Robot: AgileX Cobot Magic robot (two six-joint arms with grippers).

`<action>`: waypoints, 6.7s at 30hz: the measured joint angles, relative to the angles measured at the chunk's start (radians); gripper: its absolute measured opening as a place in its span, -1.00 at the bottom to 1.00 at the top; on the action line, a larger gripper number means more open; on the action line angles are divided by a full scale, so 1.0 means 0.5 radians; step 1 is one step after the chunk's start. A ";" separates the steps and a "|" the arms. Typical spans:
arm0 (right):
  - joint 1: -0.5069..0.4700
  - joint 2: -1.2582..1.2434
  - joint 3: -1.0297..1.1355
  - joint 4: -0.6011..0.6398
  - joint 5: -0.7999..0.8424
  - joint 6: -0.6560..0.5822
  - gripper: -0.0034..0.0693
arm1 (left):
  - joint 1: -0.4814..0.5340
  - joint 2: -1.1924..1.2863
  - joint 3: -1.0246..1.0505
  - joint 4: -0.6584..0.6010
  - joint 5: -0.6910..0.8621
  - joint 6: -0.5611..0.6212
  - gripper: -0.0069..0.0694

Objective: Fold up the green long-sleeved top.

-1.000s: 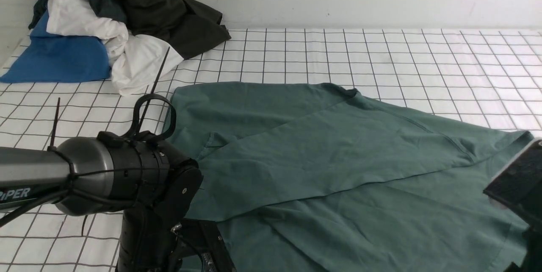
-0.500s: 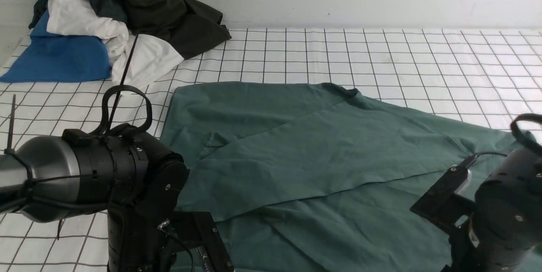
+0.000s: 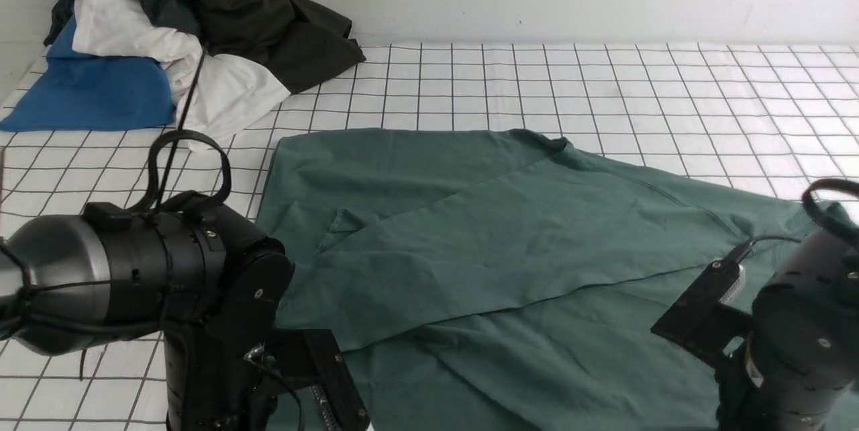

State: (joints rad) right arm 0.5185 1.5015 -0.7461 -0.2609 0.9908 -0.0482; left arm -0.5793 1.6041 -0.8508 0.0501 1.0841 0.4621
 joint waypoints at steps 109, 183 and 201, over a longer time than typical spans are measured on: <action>-1.542 0.632 -1.323 0.574 -0.403 -0.122 -0.84 | 0.589 1.123 -2.545 -0.504 0.303 -0.068 -0.84; -0.627 -1.610 -0.302 1.388 -0.578 -0.582 -0.94 | 0.359 -2.074 0.256 -0.181 -0.148 -0.758 -0.84; -0.627 -2.113 0.127 2.616 -1.008 -1.819 -0.94 | 0.359 -2.978 0.724 0.185 -0.289 -1.192 -0.84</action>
State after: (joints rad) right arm 0.2049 0.4451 -0.6827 1.0469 0.4869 -0.9578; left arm -0.3999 0.1148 -0.4887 0.1425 0.9396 -0.1340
